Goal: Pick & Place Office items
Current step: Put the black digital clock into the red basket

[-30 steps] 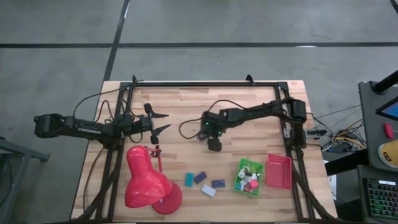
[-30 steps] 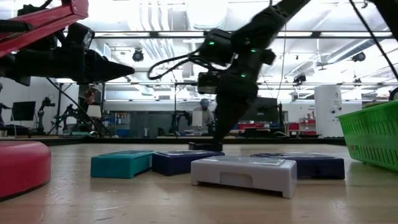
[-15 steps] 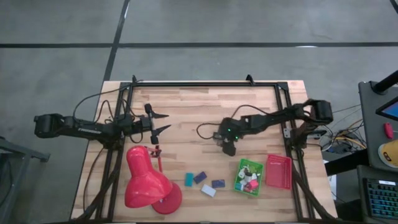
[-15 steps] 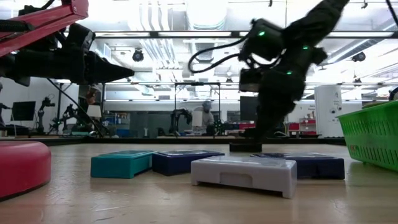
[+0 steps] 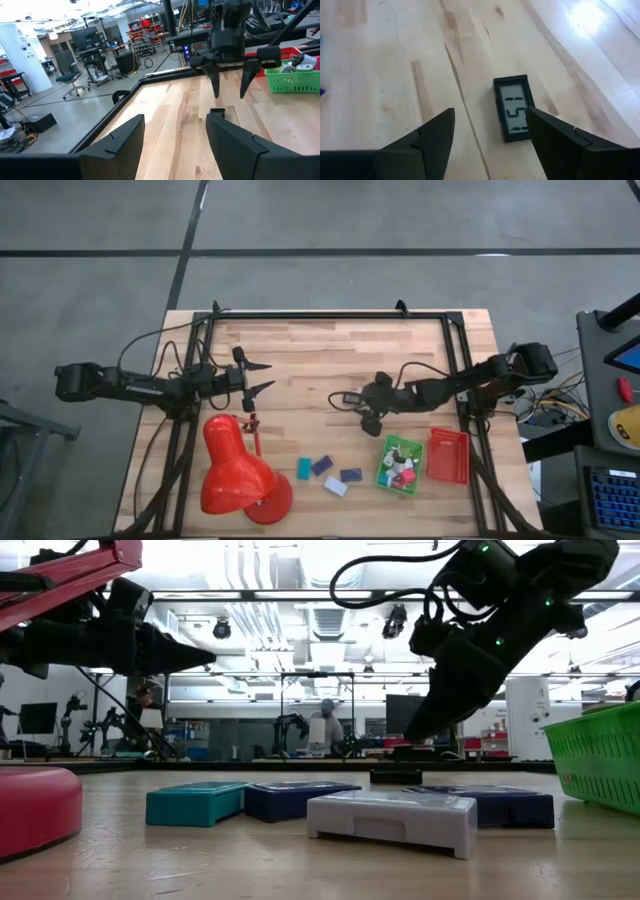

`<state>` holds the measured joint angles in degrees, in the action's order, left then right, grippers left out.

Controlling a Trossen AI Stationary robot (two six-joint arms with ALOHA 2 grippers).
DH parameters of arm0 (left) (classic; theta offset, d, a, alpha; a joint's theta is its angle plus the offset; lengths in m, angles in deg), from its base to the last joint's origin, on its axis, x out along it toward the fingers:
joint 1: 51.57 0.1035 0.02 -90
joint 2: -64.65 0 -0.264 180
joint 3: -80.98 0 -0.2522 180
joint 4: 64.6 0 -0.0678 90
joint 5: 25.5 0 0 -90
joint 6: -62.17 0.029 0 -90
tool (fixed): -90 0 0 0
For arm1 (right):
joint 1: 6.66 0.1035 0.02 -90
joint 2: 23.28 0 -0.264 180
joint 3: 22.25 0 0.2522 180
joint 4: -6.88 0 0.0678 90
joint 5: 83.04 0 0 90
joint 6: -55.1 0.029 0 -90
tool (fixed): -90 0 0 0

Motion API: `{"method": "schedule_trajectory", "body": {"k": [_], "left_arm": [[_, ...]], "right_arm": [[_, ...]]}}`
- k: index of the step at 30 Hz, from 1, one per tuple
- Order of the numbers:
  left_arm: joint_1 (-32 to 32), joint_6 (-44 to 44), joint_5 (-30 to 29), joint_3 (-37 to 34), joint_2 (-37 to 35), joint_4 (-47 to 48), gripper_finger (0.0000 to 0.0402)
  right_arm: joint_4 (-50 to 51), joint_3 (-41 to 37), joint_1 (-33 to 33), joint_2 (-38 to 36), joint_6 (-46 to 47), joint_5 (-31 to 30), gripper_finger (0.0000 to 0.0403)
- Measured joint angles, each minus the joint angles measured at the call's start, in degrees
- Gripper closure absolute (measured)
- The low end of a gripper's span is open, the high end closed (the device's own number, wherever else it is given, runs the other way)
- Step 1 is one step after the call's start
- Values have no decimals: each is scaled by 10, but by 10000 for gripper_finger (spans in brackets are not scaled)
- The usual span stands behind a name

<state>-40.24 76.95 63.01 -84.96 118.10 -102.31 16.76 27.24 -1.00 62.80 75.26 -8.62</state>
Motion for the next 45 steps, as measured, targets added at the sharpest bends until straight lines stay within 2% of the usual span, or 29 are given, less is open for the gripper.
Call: {"method": "schedule_trajectory", "body": {"k": [10,16,24,33,45], "left_arm": [[0,0,0,0,0,1,184],[0,0,0,0,0,1,184],[0,0,0,0,0,1,184],[0,0,0,0,0,6,184],[0,0,0,0,0,10,184]], "right_arm": [[-29,-10,0,40,-29,-30,162],[-103,-45,-5,49,-56,-58,171],[-170,-79,-20,52,-71,-27,172],[-197,-59,-54,114,-73,26,174],[-196,-52,-56,124,-84,35,179]]}}
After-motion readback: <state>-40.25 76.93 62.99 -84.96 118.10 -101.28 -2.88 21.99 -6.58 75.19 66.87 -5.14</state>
